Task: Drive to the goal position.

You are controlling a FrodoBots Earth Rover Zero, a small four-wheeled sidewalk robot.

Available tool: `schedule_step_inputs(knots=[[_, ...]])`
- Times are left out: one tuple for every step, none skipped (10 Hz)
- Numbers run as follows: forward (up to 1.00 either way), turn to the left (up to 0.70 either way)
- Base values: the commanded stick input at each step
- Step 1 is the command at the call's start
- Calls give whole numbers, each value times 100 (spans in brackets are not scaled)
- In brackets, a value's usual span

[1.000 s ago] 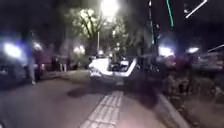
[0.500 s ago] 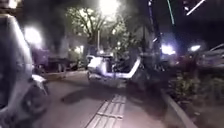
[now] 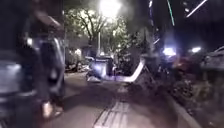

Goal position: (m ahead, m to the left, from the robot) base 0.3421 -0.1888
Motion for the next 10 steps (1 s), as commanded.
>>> schedule_step_inputs(knots=[[45,0],[45,0],[45,0],[32,0],[10,0],[0,0],[0,0],[0,0],[0,0],[0,0]])
